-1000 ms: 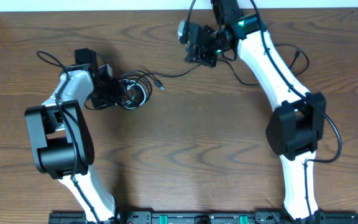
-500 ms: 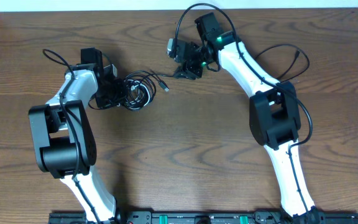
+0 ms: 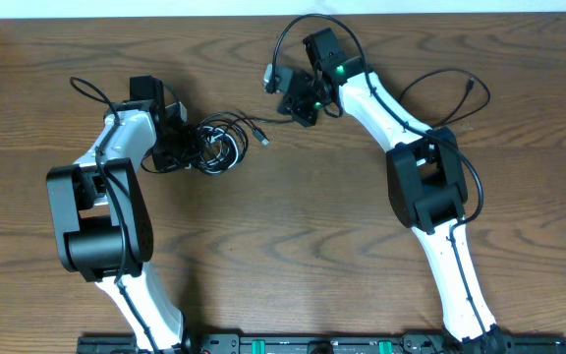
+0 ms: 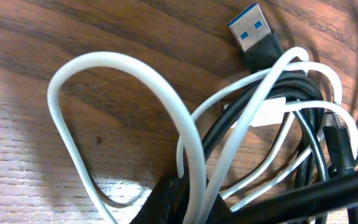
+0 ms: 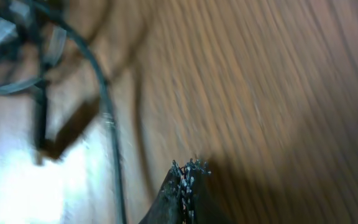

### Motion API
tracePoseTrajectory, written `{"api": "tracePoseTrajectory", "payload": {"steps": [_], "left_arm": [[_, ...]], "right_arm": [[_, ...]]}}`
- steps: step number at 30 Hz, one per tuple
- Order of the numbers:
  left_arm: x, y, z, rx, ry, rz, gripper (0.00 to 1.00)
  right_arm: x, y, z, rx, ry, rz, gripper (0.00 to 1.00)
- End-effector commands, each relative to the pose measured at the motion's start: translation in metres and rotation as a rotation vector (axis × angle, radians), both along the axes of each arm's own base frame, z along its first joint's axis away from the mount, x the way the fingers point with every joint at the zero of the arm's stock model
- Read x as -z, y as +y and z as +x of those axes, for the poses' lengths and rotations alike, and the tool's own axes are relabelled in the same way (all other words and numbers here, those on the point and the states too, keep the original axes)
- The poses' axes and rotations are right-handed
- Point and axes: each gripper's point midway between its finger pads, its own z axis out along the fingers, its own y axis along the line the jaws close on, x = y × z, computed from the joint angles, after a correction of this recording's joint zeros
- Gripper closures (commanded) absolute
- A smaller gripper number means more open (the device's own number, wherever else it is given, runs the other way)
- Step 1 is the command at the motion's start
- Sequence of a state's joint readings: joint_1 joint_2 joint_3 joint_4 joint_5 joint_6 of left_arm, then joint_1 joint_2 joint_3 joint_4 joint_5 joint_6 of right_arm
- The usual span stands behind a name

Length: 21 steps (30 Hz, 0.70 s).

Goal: Untangle cables

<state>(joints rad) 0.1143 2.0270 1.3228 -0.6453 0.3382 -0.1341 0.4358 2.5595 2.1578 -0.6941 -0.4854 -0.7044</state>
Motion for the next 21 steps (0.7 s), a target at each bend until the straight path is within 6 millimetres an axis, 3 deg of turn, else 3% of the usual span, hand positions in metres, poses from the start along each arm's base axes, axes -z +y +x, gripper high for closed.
{"api": "tracePoseTrajectory", "payload": {"steps": [1,5,9,11,12,15,21], "left_arm": [[0.003,-0.002,-0.006,0.011,0.020,0.008,0.89],[0.003,-0.002,-0.006,0.011,0.019,0.008,0.88],[0.003,-0.002,-0.006,0.011,0.019,0.008,0.88],[0.003,-0.002,-0.006,0.010,0.019,0.008,0.88],[0.003,-0.002,-0.006,0.010,0.019,0.008,0.87],[0.003,-0.002,-0.006,0.011,0.019,0.008,0.88],[0.003,-0.002,-0.006,0.011,0.019,0.008,0.87]], "right_arm": [[0.017,-0.026,0.012,0.091,0.002,-0.095,0.99],[0.004,-0.033,0.029,0.134,-0.035,-0.071,0.99],[-0.041,-0.022,0.038,0.146,-0.042,0.045,0.99],[-0.059,-0.011,0.034,0.110,-0.030,0.118,0.84],[-0.072,0.003,0.025,0.060,0.001,0.200,0.71],[-0.074,0.015,0.014,0.018,0.034,0.236,0.68],[-0.056,0.027,-0.010,-0.070,0.039,0.179,0.67]]}}
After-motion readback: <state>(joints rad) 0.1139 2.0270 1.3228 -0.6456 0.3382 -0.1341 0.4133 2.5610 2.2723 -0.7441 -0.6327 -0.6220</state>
